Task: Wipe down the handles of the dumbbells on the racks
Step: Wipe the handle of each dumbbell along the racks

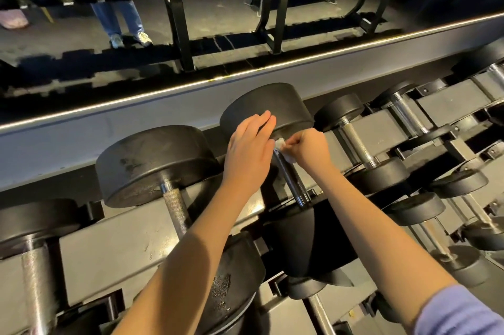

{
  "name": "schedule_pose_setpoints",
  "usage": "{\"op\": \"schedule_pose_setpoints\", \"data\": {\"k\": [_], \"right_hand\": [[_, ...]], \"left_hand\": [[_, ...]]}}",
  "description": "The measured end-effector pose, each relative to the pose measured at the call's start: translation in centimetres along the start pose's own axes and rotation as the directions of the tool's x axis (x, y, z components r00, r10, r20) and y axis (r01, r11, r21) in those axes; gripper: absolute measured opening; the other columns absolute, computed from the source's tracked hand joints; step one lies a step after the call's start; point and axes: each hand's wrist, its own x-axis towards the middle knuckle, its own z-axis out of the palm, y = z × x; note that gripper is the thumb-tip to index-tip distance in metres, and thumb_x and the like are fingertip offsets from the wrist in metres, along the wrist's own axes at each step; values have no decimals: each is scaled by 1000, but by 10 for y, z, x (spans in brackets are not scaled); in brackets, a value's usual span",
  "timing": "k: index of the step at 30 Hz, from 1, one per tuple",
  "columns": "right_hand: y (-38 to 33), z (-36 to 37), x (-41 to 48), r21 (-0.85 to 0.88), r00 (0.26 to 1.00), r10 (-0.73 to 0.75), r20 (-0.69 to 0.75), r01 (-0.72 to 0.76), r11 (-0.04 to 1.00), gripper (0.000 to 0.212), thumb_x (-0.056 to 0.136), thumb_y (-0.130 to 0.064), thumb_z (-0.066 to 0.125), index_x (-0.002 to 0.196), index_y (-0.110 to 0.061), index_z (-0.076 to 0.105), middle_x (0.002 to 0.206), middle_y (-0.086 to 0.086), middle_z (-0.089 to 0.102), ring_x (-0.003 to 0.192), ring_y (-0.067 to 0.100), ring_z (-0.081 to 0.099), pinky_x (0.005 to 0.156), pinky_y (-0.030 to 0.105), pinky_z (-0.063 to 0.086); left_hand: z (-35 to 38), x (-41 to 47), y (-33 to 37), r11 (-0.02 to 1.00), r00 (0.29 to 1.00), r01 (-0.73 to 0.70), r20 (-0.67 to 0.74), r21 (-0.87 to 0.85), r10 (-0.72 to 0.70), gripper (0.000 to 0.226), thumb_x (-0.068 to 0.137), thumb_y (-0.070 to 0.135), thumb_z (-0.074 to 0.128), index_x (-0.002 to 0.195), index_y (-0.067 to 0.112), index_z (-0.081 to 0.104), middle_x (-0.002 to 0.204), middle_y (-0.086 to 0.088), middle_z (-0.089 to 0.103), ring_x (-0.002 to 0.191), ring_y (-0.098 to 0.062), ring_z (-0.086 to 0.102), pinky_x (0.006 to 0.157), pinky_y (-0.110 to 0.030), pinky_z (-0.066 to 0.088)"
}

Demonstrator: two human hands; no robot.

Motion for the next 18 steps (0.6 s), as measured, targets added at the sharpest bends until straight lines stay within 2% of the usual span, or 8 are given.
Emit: {"op": "schedule_pose_setpoints", "data": {"k": [4,6,8,10,13,15,18], "right_hand": [[8,5,3,133,999,-19,-42,25,991,35,81,-29,73,49,-24,57,70,10,68,77,29,66,80,40,55],[11,0,0,-24,999,3,35,-3,1000,30,79,-27,70,52,-23,59,71,4,66,68,23,61,74,33,56],[14,-9,-7,-217,990,63,128,-34,975,10,77,-30,69,70,-22,70,84,2,67,77,20,62,74,29,54],[27,-12,-16,-305,981,72,180,-14,952,16,77,-34,71,82,-19,73,88,2,68,85,21,64,74,31,53],[43,-12,-32,-360,976,72,205,7,933,15,78,-24,72,91,-18,73,91,3,68,88,24,63,66,29,46],[43,-11,-37,-378,974,79,211,7,926,19,77,-19,71,96,-15,73,93,5,69,88,25,64,66,29,47],[38,-12,-42,-318,984,65,167,-9,948,17,74,-20,69,89,-13,73,91,7,69,86,26,65,69,30,50]], "left_hand": [[2,0,-1,1000,1000,1,-4,0,-1,47,99,17,43,146,18,36,152,2,33,141,-16,22,115,-37,21],[3,0,-1,1000,1000,10,-11,9,-9,47,100,18,43,146,18,36,152,3,33,142,-16,22,115,-36,21],[4,0,0,1000,1000,9,-10,16,-9,47,100,19,42,146,19,35,153,3,33,142,-16,22,115,-36,21],[6,0,0,1000,1000,7,-14,18,-7,47,100,20,41,147,18,34,153,3,32,142,-17,22,116,-36,20],[9,-2,0,1000,998,-2,-59,20,3,46,100,19,43,146,16,36,151,0,35,141,-19,25,115,-35,20],[9,-4,2,1000,995,-18,-97,18,20,46,99,16,46,144,12,40,149,-4,40,139,-23,30,113,-33,21],[4,-5,9,1000,998,6,-56,16,-5,47,100,19,45,145,12,37,151,-3,36,141,-22,27,114,-30,18]]}}
